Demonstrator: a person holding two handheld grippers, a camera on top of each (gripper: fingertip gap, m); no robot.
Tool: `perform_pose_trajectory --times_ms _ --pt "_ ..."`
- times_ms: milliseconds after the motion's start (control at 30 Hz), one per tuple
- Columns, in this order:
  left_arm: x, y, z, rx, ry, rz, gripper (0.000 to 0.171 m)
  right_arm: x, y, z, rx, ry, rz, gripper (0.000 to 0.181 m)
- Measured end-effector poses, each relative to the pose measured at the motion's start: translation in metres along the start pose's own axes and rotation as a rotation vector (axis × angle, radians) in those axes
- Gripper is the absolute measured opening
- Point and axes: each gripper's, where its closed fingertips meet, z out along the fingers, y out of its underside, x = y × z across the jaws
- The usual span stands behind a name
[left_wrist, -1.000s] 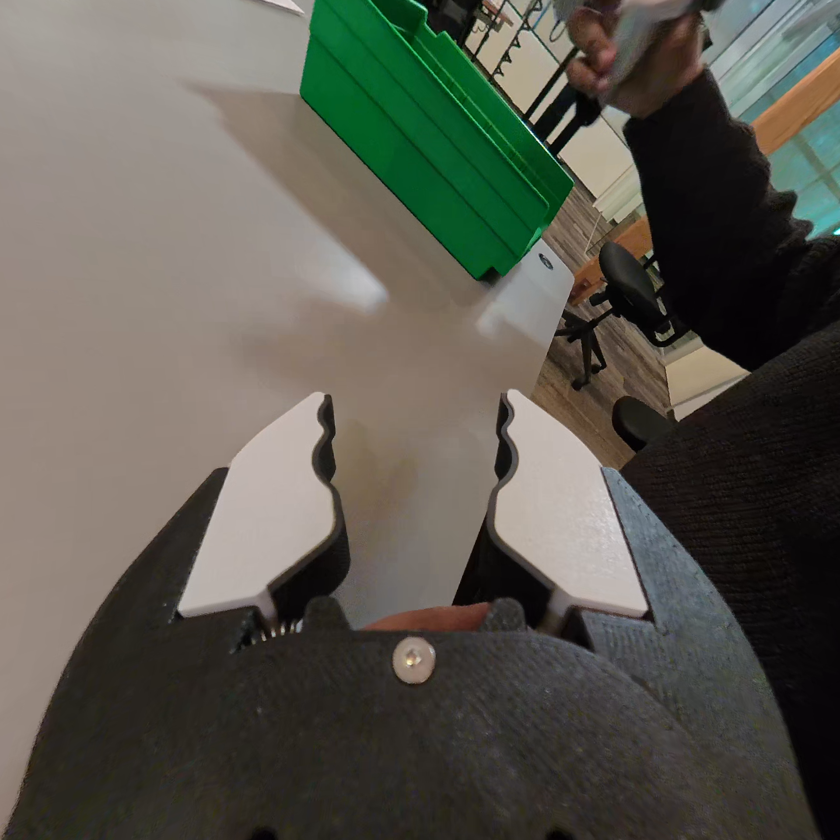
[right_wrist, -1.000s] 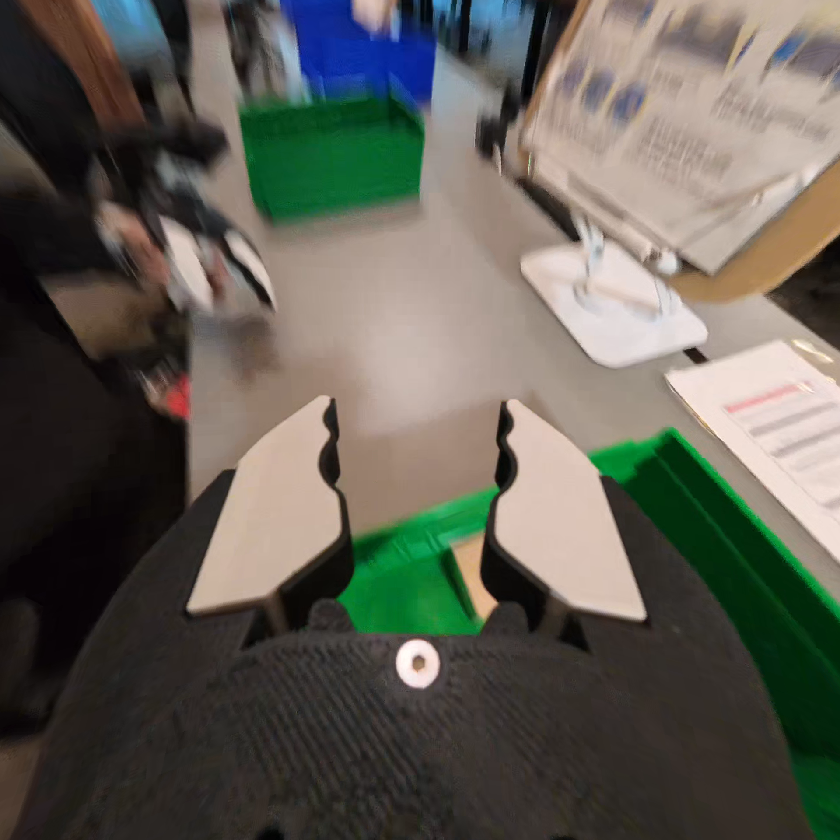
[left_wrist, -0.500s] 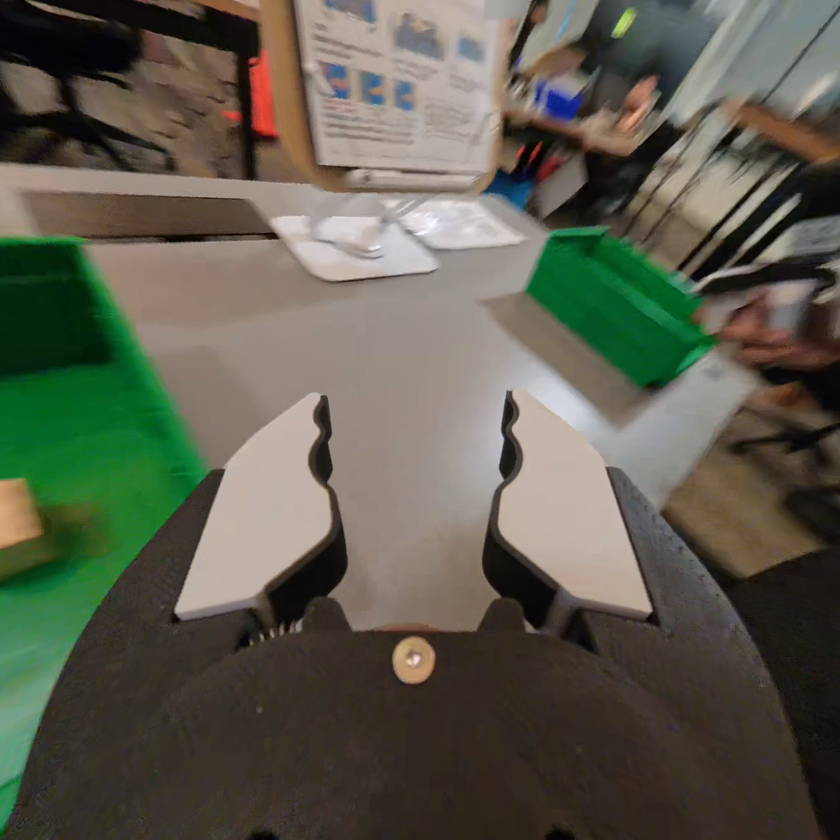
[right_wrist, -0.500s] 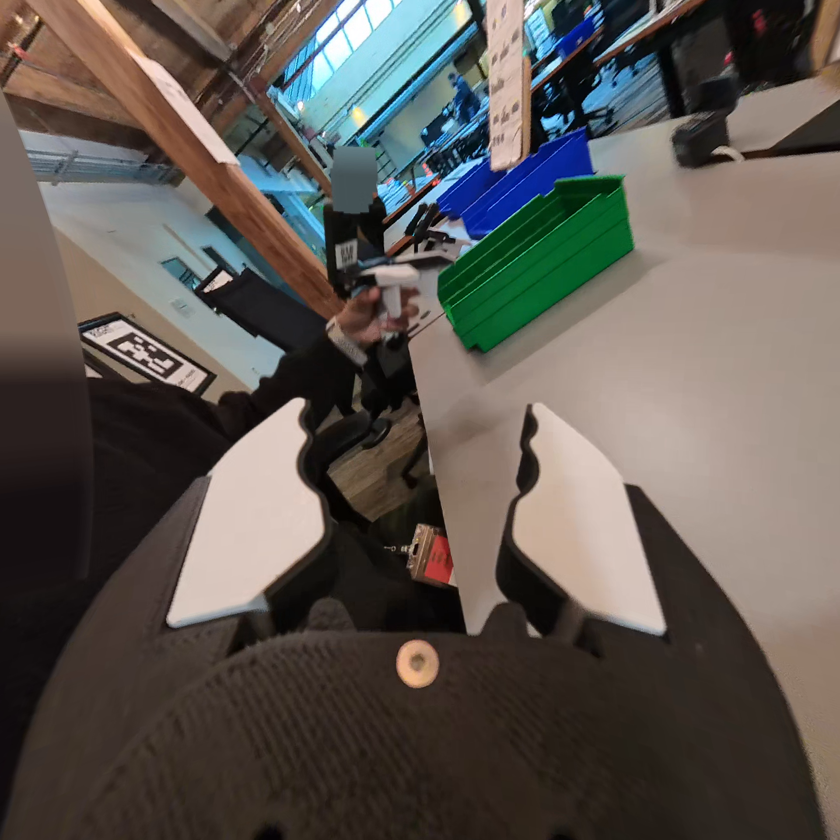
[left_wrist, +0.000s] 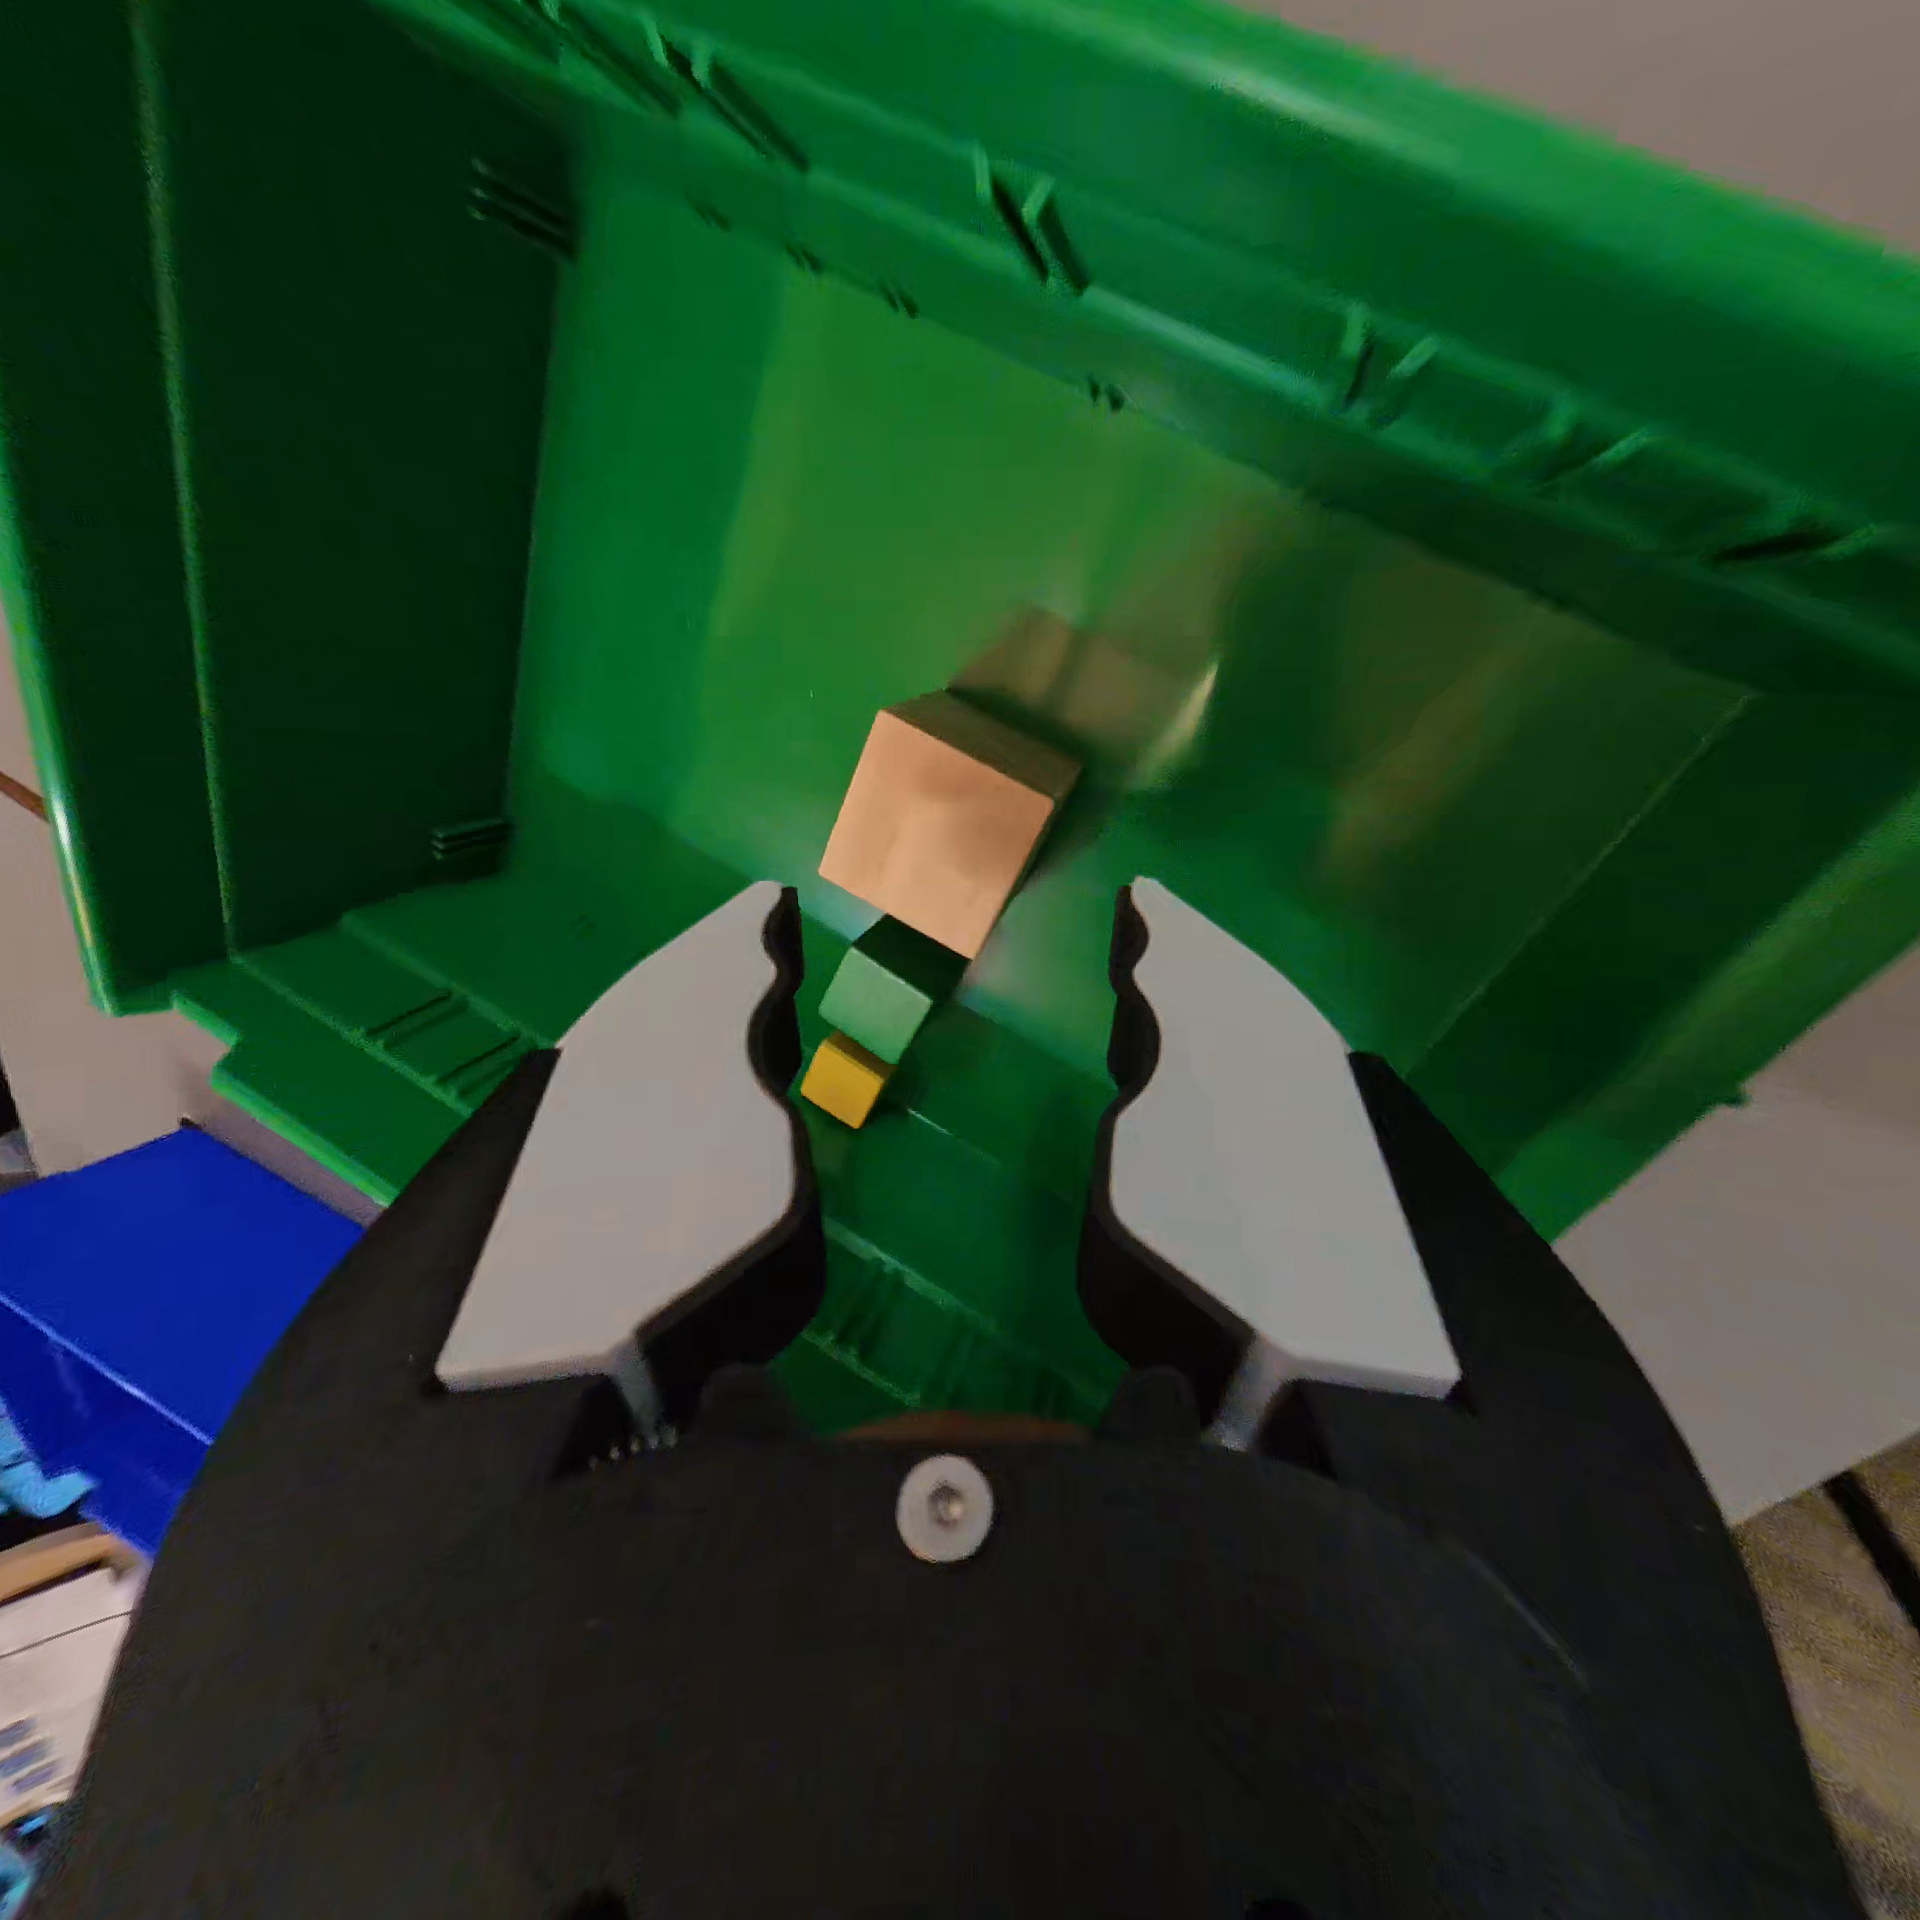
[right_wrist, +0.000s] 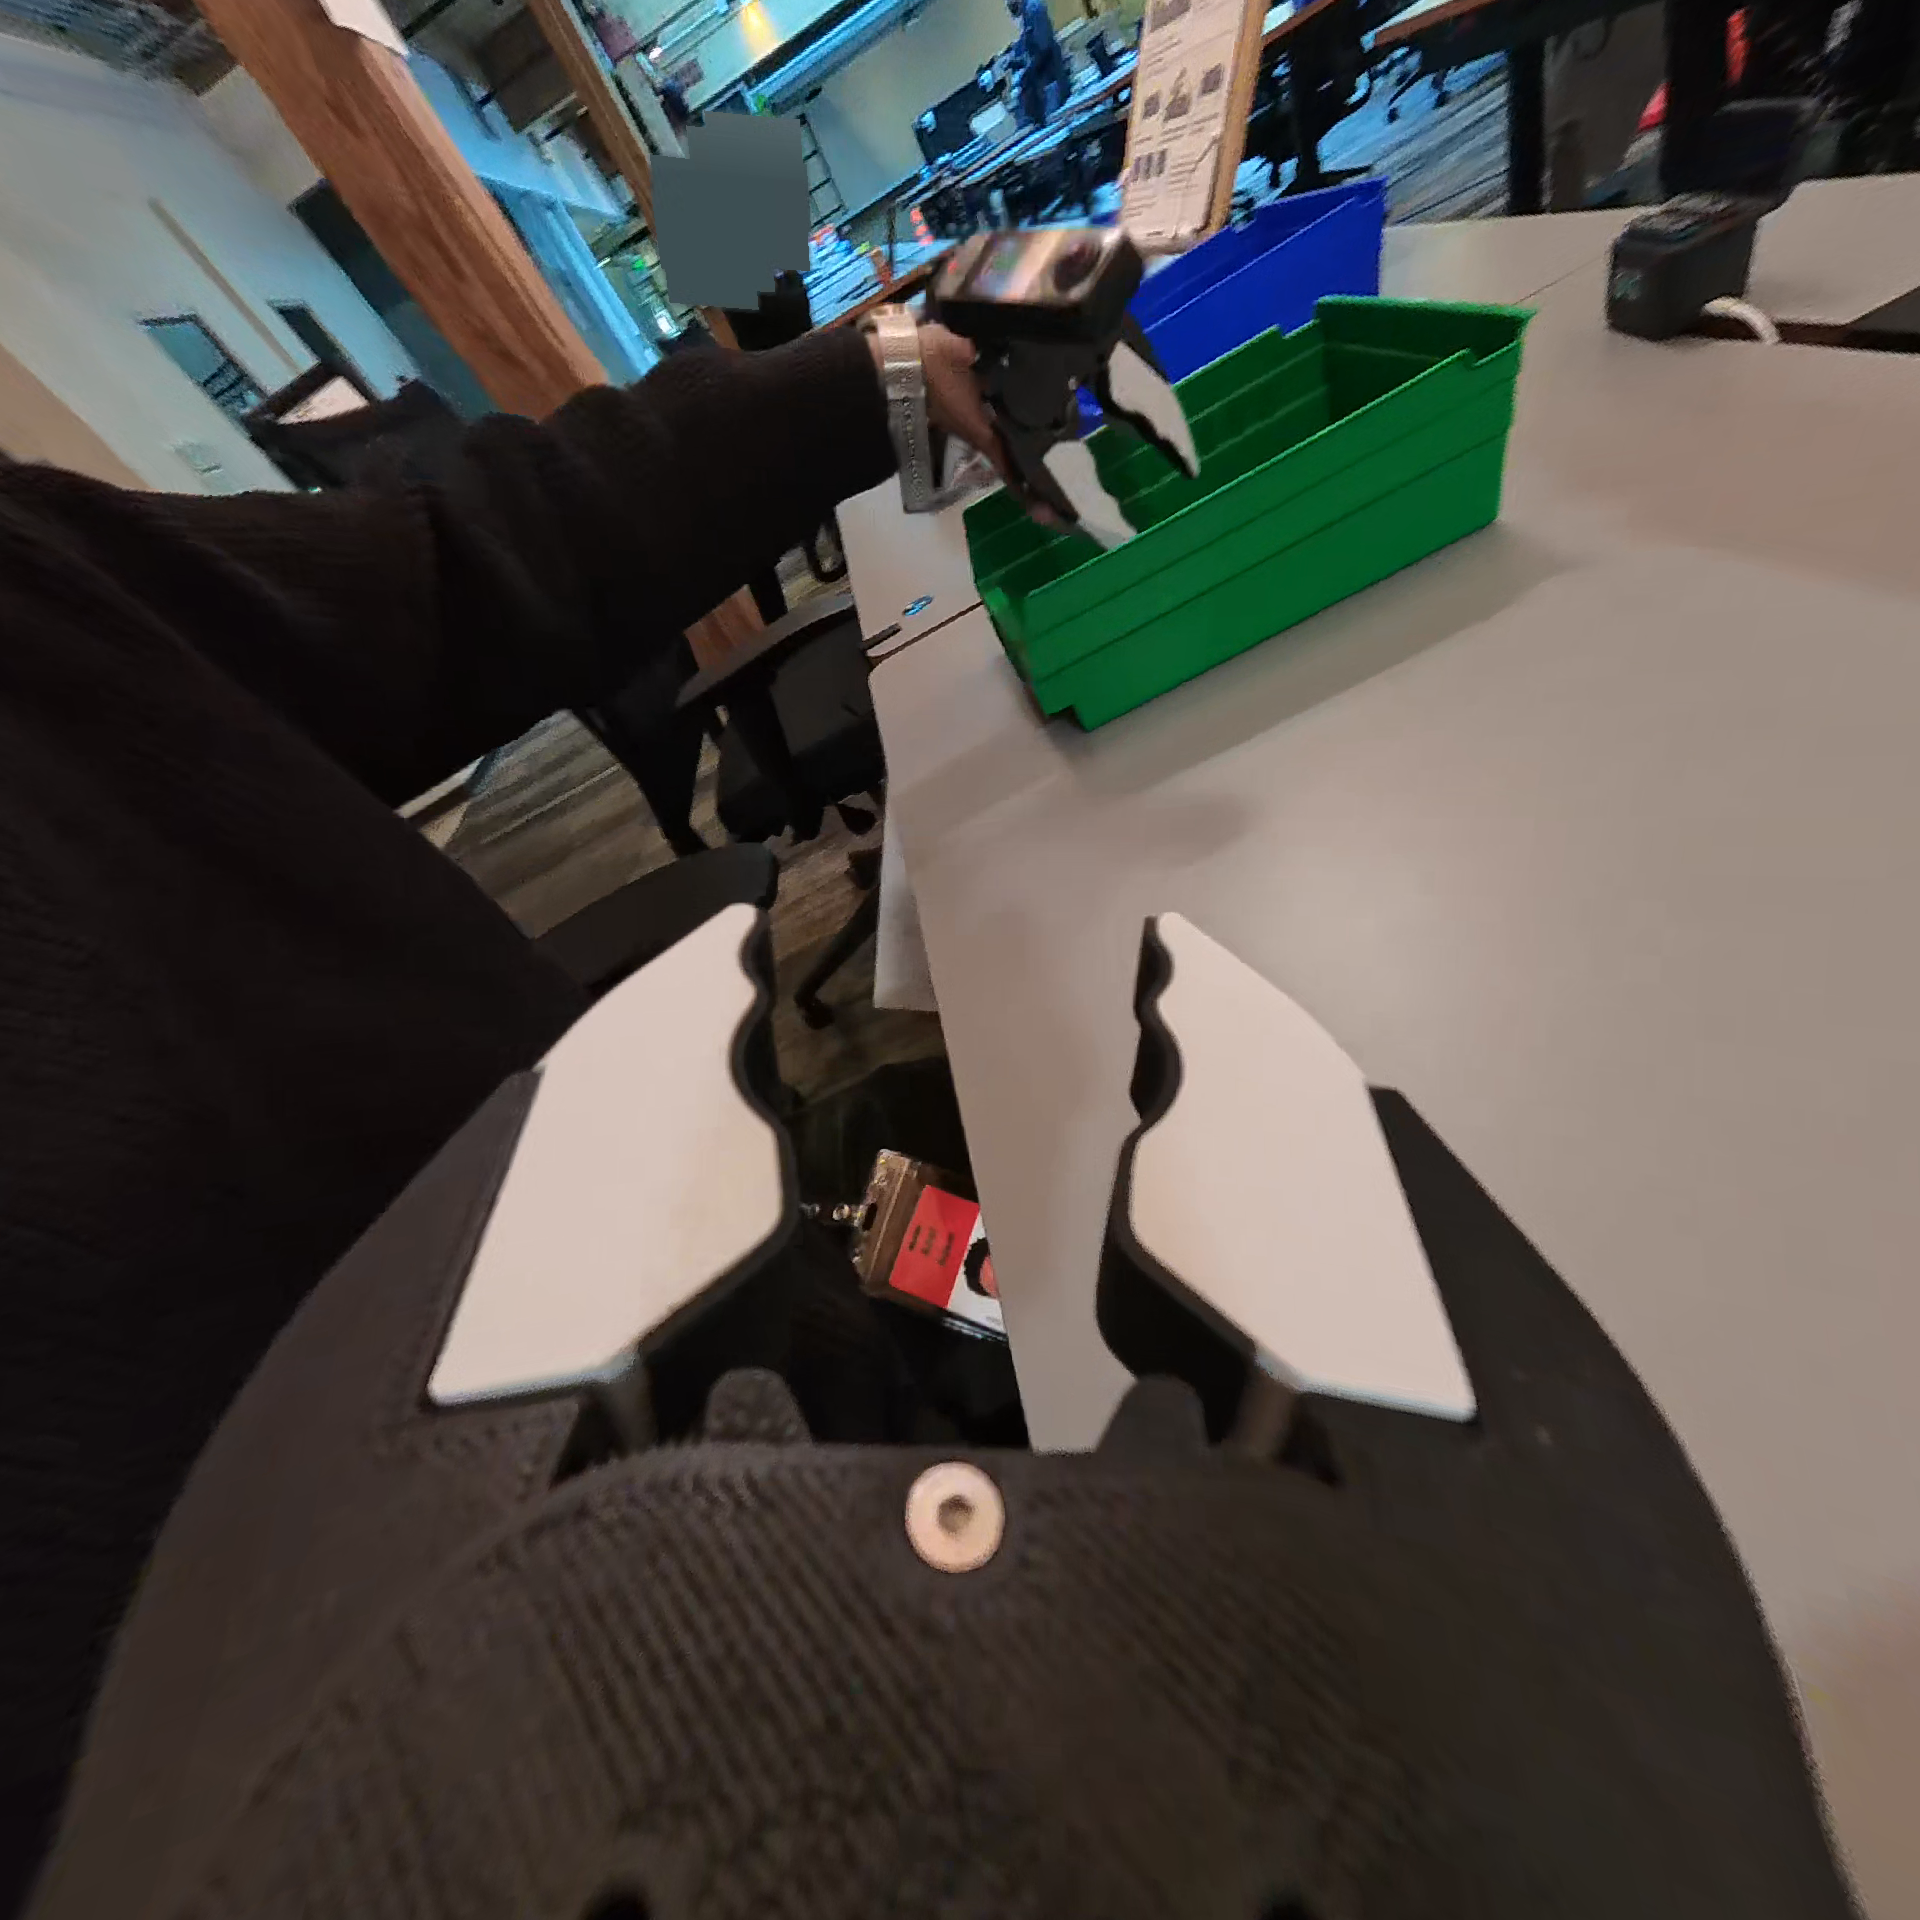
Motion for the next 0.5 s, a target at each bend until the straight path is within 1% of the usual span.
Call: perform_pose_trajectory --times_ms 67,167,233,300,367,433,500 --pt "-0.003 0.000 0.011 -0.037 0.003 0.054 0.057 0.004 0.001 -0.006 0.009 0.039 0.022 0.067" --pt "-0.002 0.002 0.027 -0.083 0.033 0.090 0.057 0.010 0.001 -0.017 0.033 0.079 0.101 0.066" --pt "-0.002 0.006 0.038 -0.118 0.041 0.118 0.057 0.011 -0.004 -0.022 0.071 0.079 0.169 0.066" --pt "-0.006 0.009 0.045 -0.133 0.005 0.152 0.053 0.010 -0.012 -0.025 0.120 0.063 0.231 0.065" --pt "-0.007 0.006 0.043 -0.112 0.002 0.147 0.052 0.008 -0.017 -0.025 0.157 0.051 0.266 0.063" --pt "-0.014 0.002 0.035 -0.070 -0.021 0.076 0.051 0.007 -0.017 -0.022 0.156 0.050 0.268 0.063" --pt "-0.023 -0.015 0.015 0.088 -0.055 -0.038 0.050 0.006 -0.011 -0.017 0.123 0.062 0.249 0.064"
